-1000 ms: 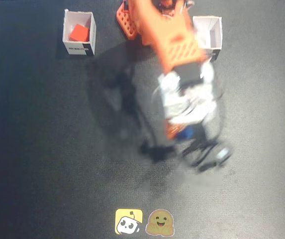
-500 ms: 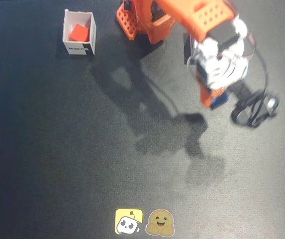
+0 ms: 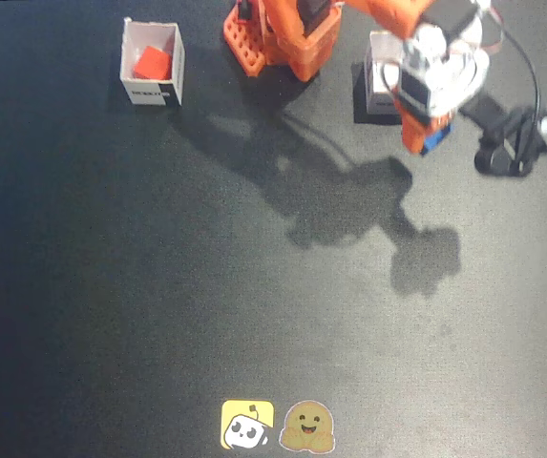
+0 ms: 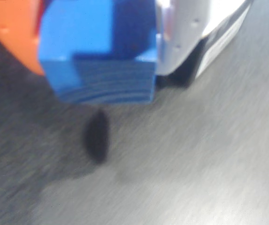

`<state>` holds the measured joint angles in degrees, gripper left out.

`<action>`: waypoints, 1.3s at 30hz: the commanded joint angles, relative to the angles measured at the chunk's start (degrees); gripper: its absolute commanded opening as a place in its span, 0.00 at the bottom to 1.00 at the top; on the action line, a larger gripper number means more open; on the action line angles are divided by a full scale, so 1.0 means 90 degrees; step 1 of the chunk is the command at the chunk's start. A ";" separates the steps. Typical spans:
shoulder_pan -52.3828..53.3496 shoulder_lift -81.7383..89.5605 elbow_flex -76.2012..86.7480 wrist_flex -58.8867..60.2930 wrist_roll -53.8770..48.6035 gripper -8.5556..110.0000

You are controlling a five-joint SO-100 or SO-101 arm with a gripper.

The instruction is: Put the red cube in the right box and the blue cube in the left box.

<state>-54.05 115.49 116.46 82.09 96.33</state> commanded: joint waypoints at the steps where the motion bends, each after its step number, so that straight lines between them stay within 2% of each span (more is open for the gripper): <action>1: -0.0244 0.0537 0.0088 0.0166 0.0078 0.16; 22: -0.2373 0.1758 0.1201 0.0508 0.1465 0.16; 39: -0.2344 0.2607 0.1631 0.1250 0.1377 0.15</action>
<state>-75.23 137.55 131.13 93.08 109.16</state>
